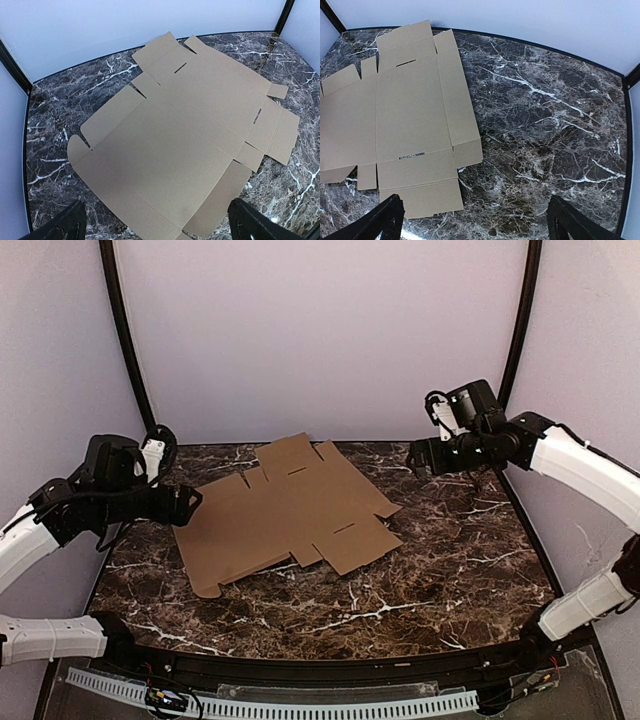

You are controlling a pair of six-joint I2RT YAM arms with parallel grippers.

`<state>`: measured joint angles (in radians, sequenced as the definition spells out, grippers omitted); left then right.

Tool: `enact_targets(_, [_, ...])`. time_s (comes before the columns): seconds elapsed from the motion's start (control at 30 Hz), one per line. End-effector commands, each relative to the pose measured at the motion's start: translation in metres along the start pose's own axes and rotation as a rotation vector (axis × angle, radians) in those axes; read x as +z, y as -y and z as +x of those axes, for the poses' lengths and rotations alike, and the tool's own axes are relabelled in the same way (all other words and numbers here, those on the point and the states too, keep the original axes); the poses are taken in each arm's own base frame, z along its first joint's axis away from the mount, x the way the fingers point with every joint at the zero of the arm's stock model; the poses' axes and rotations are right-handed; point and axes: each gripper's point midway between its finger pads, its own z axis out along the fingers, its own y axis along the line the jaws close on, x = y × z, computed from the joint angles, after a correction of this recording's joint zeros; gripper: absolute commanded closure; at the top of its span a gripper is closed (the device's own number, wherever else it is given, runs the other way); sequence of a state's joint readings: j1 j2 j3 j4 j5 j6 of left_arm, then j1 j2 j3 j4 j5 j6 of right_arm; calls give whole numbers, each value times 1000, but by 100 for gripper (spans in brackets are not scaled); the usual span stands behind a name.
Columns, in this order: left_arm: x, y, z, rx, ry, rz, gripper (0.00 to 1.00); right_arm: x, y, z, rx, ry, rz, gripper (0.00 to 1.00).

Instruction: Fold the paper box

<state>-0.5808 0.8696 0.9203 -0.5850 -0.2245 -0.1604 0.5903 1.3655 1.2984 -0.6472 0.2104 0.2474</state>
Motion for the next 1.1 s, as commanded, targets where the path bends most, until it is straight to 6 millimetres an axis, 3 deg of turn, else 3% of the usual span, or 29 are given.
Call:
enact_targets(0.0, [-6, 0, -4, 46, 62, 9, 1, 20, -14, -18, 82, 0, -130, 1])
enact_targets(0.13, [-12, -2, -1, 46, 85, 8, 1, 51, -23, -12, 115, -55, -190, 2])
enact_targets(0.43, [-17, -6, 2, 27, 92, -3, 1, 122, -13, 16, 240, -169, -242, 5])
enact_targets(0.63, [-18, -12, 4, 41, 92, -34, 1, 164, -12, 4, 233, -192, -292, 6])
enact_targets(0.87, [-17, -14, 5, 49, 93, -44, 1, 201, -7, -5, 234, -215, -389, 6])
enact_targets(1.07, [-14, -11, 6, 56, 84, -30, 1, 232, -15, -16, 244, -220, -509, 7])
